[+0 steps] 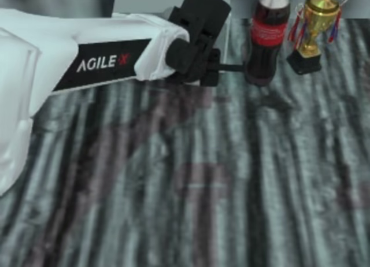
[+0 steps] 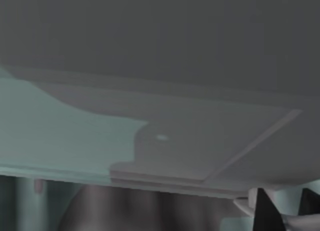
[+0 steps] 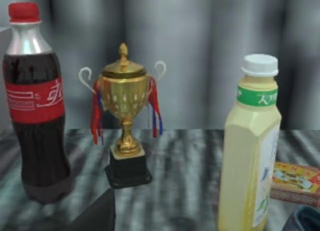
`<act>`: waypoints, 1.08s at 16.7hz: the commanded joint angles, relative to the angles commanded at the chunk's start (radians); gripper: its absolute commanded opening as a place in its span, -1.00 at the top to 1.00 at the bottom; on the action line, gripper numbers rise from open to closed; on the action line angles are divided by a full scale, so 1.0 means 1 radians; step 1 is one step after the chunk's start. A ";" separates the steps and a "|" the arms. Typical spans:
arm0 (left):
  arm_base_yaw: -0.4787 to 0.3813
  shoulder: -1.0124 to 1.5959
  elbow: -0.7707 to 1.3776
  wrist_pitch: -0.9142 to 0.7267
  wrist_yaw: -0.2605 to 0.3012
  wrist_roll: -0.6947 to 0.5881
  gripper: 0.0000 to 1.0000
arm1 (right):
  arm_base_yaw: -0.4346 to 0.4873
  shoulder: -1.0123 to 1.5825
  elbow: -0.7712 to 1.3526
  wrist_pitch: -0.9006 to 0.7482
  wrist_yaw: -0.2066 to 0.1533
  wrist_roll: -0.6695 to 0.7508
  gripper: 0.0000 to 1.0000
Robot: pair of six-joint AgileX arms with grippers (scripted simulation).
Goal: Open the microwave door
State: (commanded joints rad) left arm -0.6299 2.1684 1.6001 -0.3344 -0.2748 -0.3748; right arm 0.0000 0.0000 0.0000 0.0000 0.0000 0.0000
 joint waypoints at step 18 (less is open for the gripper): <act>0.010 -0.043 -0.072 0.043 0.043 0.056 1.00 | 0.000 0.000 0.000 0.000 0.000 0.000 -1.00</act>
State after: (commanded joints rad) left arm -0.6196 2.1251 1.5282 -0.2917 -0.2318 -0.3185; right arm 0.0000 0.0000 0.0000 0.0000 0.0000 0.0000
